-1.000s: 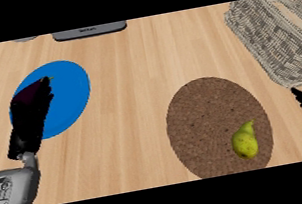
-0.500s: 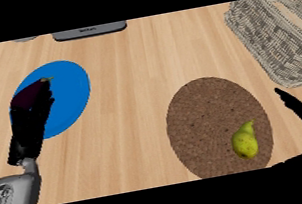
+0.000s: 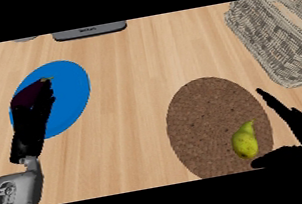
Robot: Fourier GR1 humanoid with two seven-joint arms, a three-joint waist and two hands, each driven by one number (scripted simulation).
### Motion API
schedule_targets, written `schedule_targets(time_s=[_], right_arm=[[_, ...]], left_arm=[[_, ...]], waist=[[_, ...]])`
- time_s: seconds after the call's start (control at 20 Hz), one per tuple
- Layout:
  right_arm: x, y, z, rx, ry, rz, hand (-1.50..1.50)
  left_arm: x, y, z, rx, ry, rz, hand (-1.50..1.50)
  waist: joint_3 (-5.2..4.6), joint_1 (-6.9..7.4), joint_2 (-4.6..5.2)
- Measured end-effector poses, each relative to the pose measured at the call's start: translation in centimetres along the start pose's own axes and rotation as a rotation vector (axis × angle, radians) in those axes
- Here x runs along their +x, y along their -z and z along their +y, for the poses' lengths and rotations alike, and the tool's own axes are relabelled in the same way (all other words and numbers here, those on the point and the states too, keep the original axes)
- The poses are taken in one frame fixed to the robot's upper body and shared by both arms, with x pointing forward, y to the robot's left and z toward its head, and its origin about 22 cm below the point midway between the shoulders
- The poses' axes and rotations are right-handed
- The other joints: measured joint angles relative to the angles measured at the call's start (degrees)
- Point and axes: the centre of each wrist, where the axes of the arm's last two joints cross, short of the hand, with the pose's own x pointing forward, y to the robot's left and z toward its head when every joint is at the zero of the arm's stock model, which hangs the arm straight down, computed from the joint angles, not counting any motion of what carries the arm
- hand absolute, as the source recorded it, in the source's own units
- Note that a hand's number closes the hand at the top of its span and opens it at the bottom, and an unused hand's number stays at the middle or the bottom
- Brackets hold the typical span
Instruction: Pick the pear from the placemat and place it in the basket
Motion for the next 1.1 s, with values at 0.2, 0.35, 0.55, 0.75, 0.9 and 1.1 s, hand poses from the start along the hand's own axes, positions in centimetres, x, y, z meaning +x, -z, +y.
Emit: schedule_targets(time_s=[0.2,0.35,0.55,0.75,0.9,1.1], right_arm=[[-0.3,0.1,0.0,0.022,0.001,0.018,-1.5],[-0.5,0.6,0.4,0.039,0.007,0.029,-1.5],[-0.2,1.3,1.2,0.048,0.012,0.031,-1.5],[-0.7,1.5,2.8,0.053,0.012,0.036,-1.5],[-0.3,2.0,2.8,0.05,0.018,0.036,-1.5],[-1.1,2.0,3.0,0.048,-0.022,0.009,1.5]], left_arm=[[-0.1,0.0,-0.1,-0.003,0.006,0.001,0.0],[-0.3,0.0,0.3,-0.001,-0.001,-0.006,0.0],[-0.1,0.5,-0.1,-0.003,0.004,-0.008,0.0],[0.3,0.1,0.0,0.002,0.003,-0.007,0.0],[0.2,0.4,0.1,0.003,-0.001,-0.003,0.0],[0.1,0.2,-0.3,0.001,-0.001,-0.003,0.0]], waist=[[0.0,-0.02,-0.01],[0.0,-0.01,0.0],[0.01,-0.02,0.01],[-0.01,-0.01,-0.03],[-0.08,-0.07,-0.07],[-0.22,-0.07,-0.18]])
